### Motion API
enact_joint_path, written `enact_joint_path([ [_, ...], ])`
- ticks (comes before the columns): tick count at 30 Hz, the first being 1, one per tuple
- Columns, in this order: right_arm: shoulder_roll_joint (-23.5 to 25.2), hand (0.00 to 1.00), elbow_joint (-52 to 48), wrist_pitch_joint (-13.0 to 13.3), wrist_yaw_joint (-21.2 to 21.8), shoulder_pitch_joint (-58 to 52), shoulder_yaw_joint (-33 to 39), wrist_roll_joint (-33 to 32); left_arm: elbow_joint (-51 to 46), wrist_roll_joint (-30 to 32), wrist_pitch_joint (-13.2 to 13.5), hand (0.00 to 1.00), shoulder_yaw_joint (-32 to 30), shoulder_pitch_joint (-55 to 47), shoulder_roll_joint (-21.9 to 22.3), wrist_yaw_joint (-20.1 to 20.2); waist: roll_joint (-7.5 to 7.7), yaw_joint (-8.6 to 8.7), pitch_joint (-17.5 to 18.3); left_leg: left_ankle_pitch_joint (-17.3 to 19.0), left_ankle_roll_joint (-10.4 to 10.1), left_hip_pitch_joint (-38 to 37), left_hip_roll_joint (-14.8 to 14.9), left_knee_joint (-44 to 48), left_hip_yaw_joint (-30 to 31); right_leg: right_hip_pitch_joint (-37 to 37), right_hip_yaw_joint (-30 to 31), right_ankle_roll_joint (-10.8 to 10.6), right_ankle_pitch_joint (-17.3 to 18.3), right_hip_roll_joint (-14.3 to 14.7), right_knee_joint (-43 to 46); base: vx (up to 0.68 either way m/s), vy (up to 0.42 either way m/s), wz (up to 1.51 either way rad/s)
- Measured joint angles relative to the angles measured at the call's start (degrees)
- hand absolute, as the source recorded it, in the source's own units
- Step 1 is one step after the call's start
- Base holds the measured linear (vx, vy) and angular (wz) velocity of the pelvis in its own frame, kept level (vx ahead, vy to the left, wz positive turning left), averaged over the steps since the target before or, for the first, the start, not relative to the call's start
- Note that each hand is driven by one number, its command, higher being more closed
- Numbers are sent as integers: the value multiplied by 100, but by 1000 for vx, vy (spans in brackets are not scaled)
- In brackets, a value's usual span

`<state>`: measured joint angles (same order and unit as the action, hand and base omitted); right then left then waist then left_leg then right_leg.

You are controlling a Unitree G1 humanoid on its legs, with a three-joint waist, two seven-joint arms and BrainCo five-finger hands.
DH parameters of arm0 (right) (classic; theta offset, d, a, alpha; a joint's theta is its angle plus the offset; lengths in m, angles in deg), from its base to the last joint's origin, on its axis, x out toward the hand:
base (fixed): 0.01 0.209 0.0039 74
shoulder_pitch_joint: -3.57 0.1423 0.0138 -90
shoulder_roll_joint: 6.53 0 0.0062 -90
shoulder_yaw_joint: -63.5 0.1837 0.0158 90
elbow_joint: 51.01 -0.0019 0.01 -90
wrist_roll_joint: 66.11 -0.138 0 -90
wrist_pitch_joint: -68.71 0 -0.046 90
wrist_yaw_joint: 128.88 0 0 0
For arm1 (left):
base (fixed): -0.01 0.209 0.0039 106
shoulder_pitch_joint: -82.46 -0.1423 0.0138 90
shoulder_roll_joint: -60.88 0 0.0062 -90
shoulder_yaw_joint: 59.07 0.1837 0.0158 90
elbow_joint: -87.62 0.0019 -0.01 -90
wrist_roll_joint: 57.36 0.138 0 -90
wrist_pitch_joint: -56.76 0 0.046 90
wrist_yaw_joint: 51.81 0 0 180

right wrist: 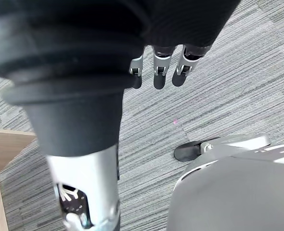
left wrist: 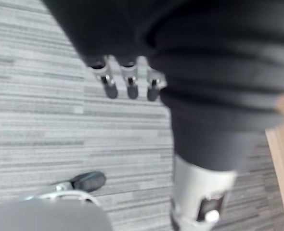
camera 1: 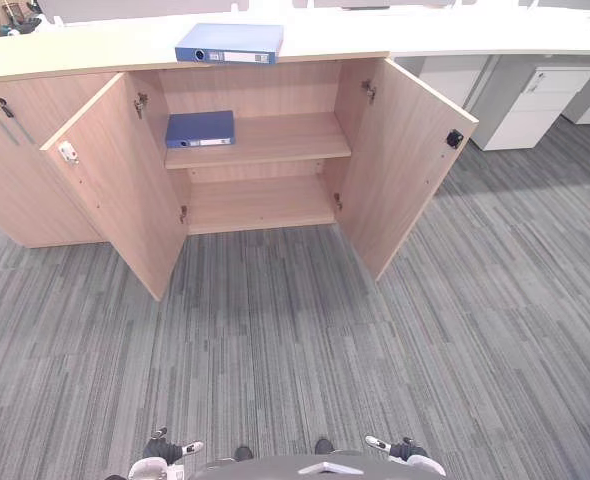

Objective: Walk over to the cabinet, pick up the folder, carry it to the office cabinet, place the folder inside the office cabinet, then close the office cabinet door

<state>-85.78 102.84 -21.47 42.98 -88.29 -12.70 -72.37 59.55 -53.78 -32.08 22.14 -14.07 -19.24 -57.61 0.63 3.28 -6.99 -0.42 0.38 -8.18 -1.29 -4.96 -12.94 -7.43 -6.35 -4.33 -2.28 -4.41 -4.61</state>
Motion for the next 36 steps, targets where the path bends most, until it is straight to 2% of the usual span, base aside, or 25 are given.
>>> enact_joint_path([
  [18, 3, 0, 4, 0, 2, 28, -11, 5, 5, 52, 0, 0, 158, 2, 0, 5, -2, -30, -12, 4, -7, 6, 34, 0, -3, 10, 8, 5, 6, 50, 0, -3, -6, 0],
  [29, 1, 0, -1, -1, 3, 60, -14, 17, -18, 41, 1, 0, 214, 8, -65, -2, 43, -150, -19, 139, -25, 226, 41, 38, -220, 350, 265, -40, 55, 48, 2, 2, -8, -12],
  [32, 14, 0, -29, -3, 4, 152, -11, 26, -71, -13, 1, 0, 204, 31, -105, 0, 83, -179, -93, 497, 4, 566, 65, 578, -320, 578, 404, -102, 155, 0, 192, 69, 18, -23],
  [34, 4, 0, -68, -3, 4, 191, 2, 51, -76, -57, 1, 0, 206, 33, -99, -1, 46, -171, -134, 848, 42, 762, 110, 1057, -391, 797, 468, -120, 386, -37, 622, 93, 52, -20],
  [36, 18, 0, -158, -2, 5, 187, 71, 141, -117, -112, 2, 0, 207, 28, -84, 0, 21, -187, -170, 1275, 138, 864, 108, 1560, -487, 1138, 599, -257, 918, -145, 1561, 147, 99, -20],
])
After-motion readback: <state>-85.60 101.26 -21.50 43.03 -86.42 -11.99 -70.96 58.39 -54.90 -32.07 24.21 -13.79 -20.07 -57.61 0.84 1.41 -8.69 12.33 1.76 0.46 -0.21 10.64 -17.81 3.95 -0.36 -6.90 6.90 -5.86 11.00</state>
